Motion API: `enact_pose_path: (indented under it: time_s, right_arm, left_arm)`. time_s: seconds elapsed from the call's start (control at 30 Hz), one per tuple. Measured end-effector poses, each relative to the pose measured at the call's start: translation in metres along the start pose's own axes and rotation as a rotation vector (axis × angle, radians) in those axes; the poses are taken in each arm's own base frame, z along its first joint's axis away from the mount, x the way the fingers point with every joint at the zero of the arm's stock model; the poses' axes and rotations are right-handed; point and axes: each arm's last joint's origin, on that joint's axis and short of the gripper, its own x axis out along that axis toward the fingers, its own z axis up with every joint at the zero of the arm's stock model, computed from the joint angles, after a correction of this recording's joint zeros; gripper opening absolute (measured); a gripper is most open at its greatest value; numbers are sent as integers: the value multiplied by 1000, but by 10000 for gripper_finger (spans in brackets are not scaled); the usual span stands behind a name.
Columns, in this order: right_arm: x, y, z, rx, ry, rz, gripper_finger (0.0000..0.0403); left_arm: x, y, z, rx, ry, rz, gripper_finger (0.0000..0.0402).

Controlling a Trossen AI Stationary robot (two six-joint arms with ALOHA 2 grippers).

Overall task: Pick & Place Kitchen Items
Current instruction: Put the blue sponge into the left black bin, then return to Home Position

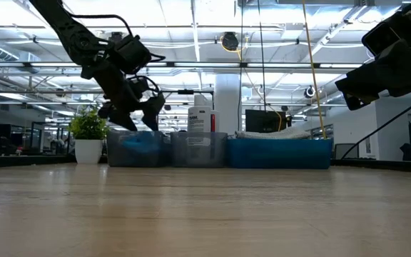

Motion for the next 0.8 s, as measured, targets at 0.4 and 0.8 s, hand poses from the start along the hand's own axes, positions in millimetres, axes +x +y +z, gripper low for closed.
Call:
enact_pose_path:
  time_s: [0.4,0.8]
  right_arm:
    - [0,0,0,0,0,0,100]
    - [0,0,0,16,0,0,100]
  left_arm:
    - [-20,0,14,-21,-9,-195,399]
    - [-128,34,56,-82,-243,-493,393]
